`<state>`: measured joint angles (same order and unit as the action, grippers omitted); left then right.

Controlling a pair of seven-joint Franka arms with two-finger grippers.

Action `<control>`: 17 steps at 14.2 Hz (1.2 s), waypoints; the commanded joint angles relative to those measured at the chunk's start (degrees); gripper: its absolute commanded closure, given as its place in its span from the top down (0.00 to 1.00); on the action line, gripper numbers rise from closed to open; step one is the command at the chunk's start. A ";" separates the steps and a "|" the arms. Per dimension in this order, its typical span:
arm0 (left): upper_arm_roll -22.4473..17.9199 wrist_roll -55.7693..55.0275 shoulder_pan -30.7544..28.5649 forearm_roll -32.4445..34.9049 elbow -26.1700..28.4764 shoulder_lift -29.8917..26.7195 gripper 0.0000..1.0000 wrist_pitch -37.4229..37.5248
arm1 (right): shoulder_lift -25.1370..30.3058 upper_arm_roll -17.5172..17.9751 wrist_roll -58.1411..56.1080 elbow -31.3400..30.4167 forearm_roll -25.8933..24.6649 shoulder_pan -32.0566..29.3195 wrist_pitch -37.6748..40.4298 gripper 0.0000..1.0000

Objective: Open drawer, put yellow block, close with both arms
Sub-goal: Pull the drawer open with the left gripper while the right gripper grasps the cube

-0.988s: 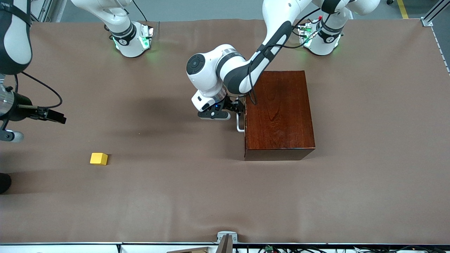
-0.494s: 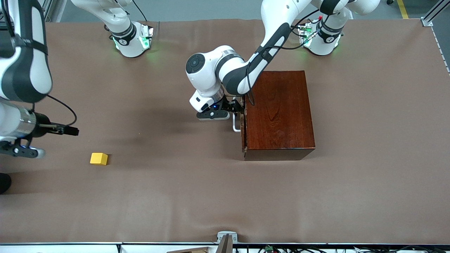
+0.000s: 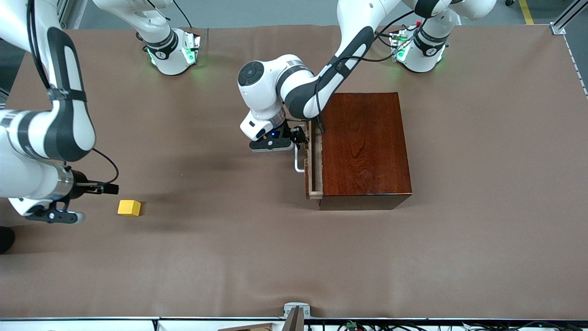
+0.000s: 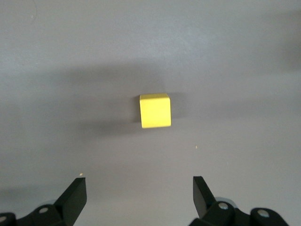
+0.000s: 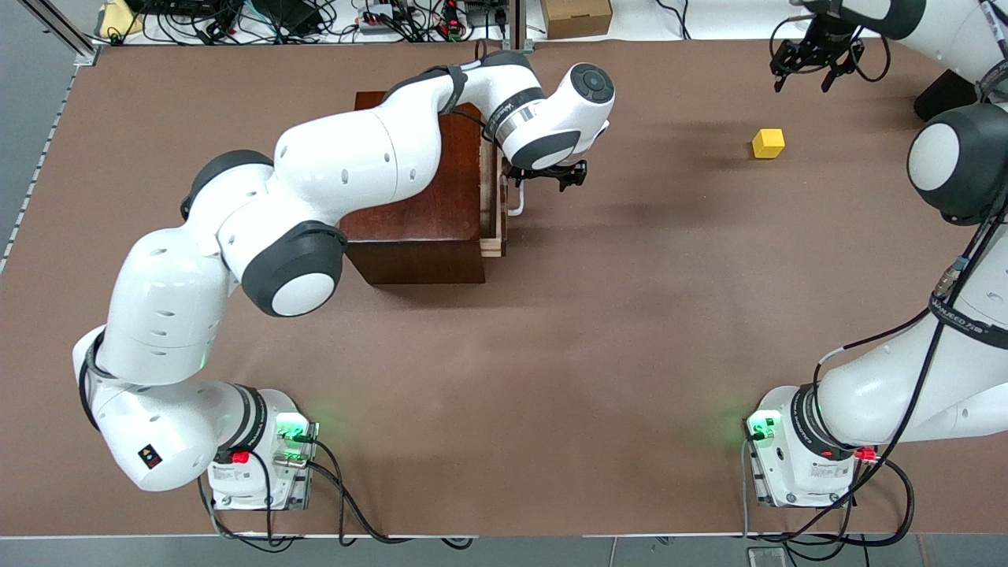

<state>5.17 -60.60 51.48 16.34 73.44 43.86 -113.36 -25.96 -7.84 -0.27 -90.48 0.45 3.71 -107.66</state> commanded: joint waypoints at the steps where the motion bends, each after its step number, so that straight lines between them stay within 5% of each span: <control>1: 0.19 -1.89 0.55 -1.82 -1.73 1.31 1.00 -2.48 | -1.54 0.36 -2.01 -2.15 0.61 -0.54 -4.73 1.00; 5: 0.19 -1.19 0.20 -3.06 -1.73 1.40 1.00 -4.06 | -3.13 0.36 -2.01 -8.47 0.69 -0.72 -15.45 1.00; 17: 0.10 -0.92 -0.86 -10.27 -1.81 2.02 1.00 -13.64 | -10.77 0.54 -8.69 -8.75 0.78 -2.48 -23.99 1.00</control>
<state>4.92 -61.04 50.36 8.08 73.55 43.91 -121.21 -35.97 -7.99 -7.71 -99.27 0.47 2.24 -130.59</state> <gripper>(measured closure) 0.000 0.000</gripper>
